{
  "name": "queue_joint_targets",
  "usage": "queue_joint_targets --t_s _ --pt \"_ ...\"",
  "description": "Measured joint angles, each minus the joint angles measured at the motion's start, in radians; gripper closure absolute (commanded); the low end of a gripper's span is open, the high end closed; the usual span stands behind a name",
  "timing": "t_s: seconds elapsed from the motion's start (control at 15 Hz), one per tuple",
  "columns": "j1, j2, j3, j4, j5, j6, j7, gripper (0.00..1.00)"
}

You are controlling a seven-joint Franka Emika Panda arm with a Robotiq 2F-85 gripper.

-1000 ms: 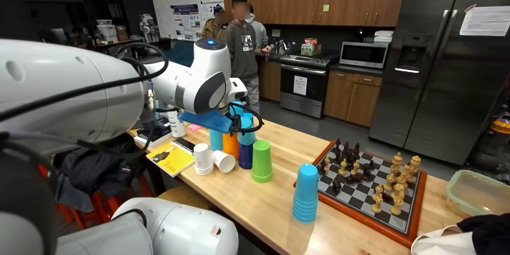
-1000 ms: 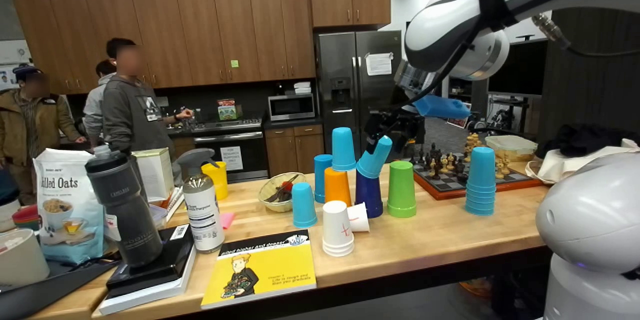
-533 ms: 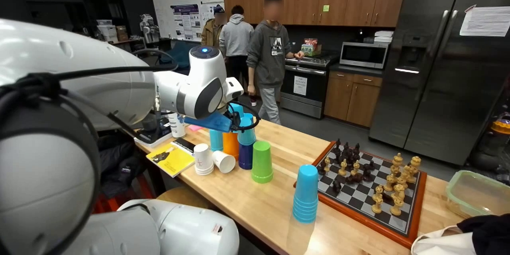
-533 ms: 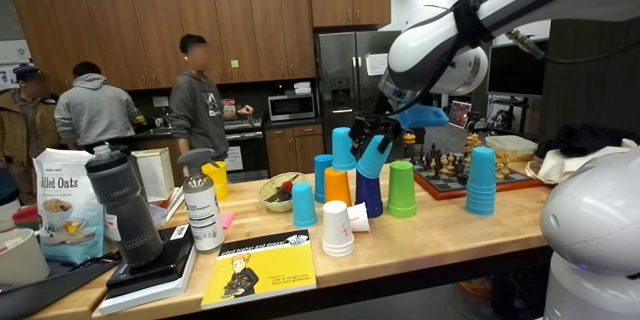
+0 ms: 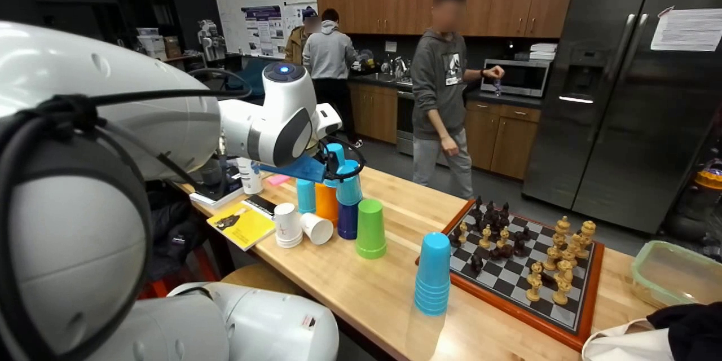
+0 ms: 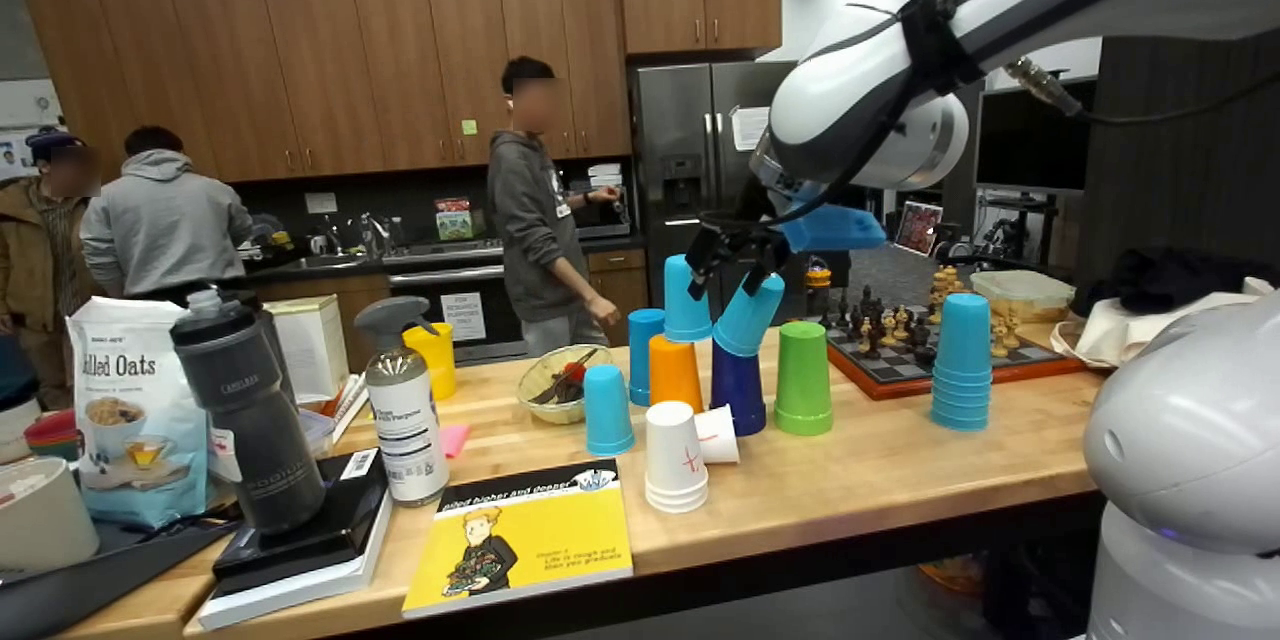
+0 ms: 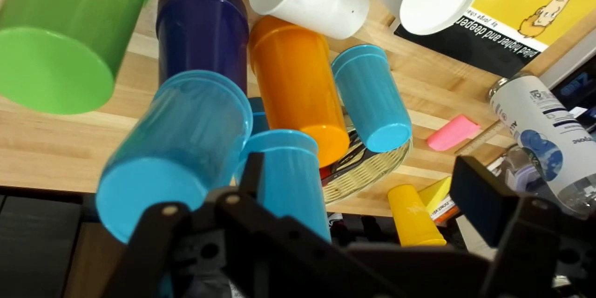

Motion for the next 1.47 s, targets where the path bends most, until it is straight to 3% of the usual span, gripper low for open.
queue_joint_targets --t_s 0.67,1.47 --pt "0.012 -0.128 -0.038 0.003 0.002 -0.074 0.006 0.0" --pt "0.007 -0.145 -0.196 0.001 0.004 -0.039 -0.022 0.0"
